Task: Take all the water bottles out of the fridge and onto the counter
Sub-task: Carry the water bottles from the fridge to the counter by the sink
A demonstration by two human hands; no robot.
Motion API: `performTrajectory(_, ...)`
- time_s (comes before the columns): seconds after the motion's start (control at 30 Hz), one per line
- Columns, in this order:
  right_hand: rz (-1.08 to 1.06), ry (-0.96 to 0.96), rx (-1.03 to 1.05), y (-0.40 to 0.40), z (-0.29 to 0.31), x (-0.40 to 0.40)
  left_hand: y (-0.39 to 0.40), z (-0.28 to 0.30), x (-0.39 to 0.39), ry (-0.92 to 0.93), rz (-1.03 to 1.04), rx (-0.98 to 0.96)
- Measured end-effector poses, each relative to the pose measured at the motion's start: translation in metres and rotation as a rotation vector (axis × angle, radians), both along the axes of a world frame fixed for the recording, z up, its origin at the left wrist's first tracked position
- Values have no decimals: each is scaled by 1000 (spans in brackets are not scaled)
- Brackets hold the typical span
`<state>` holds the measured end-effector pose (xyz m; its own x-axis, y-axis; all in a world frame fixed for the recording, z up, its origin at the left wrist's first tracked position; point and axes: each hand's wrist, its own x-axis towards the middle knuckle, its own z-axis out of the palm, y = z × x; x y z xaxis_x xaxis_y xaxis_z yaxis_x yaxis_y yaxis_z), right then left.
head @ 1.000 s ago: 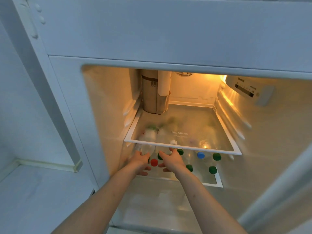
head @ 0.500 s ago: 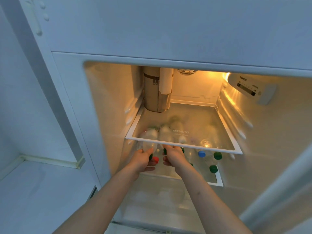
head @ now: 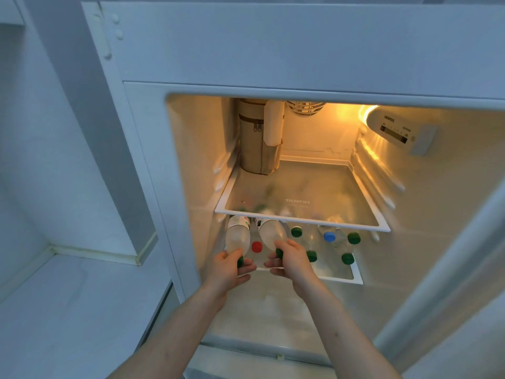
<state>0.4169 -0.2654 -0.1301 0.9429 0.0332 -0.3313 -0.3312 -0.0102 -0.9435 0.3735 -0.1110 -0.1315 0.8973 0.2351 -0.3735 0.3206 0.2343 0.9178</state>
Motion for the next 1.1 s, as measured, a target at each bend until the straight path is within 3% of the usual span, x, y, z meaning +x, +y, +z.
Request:
performTrajectory(0.47,-56,-68,-57,15,7,-105,37,10,-112,35,-58,59)
performTrajectory(0.63,-87,-120,-110,12,10,-154,63,10,-170,-6,-127,229)
performTrajectory(0.83,-113,-229,-262,2,13,-207,103,2,-227,-64,-40,440)
performTrajectory(0.97,35,-303,-440,15,22,-236,120,-2,-267,-99,-47,777)
performTrajectory(1.1,309,-291,-581,48,22,-257,130,-9,-302,-20,-69,922)
